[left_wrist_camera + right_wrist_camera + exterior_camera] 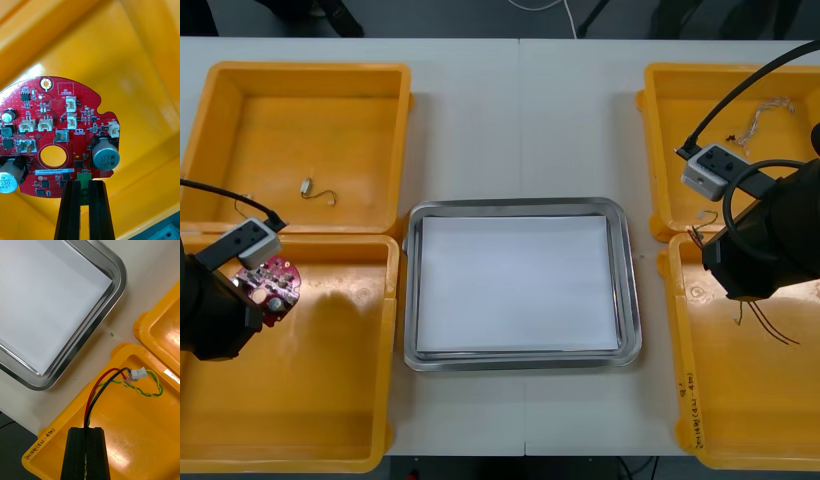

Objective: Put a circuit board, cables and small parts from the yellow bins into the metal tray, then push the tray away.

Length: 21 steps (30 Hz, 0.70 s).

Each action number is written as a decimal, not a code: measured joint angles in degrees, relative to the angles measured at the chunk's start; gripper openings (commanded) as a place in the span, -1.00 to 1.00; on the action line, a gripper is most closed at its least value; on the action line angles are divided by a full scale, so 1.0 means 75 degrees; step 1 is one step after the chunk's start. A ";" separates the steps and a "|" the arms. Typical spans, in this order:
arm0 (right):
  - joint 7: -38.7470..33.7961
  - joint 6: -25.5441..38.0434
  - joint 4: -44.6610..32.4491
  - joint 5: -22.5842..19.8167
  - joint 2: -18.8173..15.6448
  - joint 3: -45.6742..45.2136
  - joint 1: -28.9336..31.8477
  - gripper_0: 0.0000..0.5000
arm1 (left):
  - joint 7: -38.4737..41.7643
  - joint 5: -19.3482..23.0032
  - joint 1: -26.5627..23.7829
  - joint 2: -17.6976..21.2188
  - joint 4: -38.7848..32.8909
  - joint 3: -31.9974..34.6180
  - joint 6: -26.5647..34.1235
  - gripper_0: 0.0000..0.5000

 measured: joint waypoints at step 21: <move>0.0000 0.0129 0.0002 0.0136 0.0192 0.0000 0.0000 -1.00 | 0.3879 -0.0570 -0.2564 -0.0447 -0.0739 -0.2785 0.0510 -1.00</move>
